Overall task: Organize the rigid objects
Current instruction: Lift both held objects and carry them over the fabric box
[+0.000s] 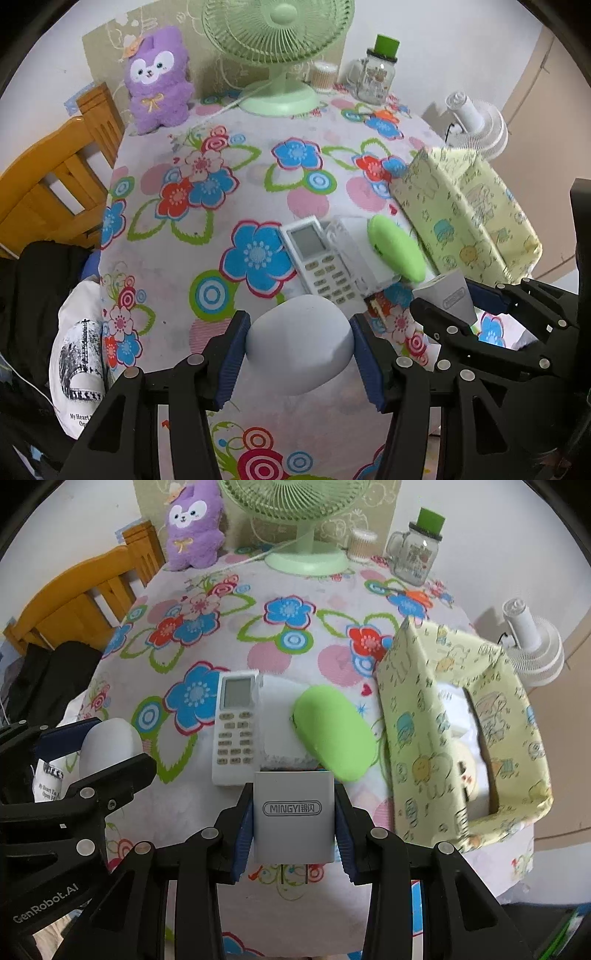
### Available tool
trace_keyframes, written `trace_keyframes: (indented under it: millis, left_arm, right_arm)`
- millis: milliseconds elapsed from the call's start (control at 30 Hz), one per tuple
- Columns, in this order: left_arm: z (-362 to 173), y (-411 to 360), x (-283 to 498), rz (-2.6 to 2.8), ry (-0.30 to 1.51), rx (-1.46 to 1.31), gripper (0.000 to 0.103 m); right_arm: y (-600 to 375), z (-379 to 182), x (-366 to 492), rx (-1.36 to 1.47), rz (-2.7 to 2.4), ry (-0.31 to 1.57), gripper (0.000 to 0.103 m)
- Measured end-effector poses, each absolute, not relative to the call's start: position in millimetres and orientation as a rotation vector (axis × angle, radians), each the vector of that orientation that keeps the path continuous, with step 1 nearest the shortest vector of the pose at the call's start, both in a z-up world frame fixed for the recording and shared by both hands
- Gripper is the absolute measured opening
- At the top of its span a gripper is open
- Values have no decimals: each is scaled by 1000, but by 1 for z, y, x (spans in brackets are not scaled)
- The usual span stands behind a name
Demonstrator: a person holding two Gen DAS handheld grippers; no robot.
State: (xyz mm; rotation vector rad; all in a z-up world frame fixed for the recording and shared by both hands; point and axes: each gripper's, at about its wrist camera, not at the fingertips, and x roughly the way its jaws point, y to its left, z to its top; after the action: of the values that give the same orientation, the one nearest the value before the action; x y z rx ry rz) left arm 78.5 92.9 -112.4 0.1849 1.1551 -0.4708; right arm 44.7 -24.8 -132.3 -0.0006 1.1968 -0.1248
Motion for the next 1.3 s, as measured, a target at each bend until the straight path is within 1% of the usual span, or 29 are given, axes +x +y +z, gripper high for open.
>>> trace_keyframes:
  millis: [300,633,1000,1300]
  left_arm:
    - [-85,81,79,-456,1108,156,57]
    - [-61,53,77,-448,1063,173,57]
    - [-48,8,80,-464,1031,180,57]
    - [-49,-41,80,-518,1039,179,57]
  right_arm:
    - [-38,-98,49,-23,-104,1156,42]
    - [-62,-73,51,-54,-97,1118,42]
    - [-106,-57,51,-50,-99,1096,42]
    - [-154,-54,44,-31,-127,1099,42]
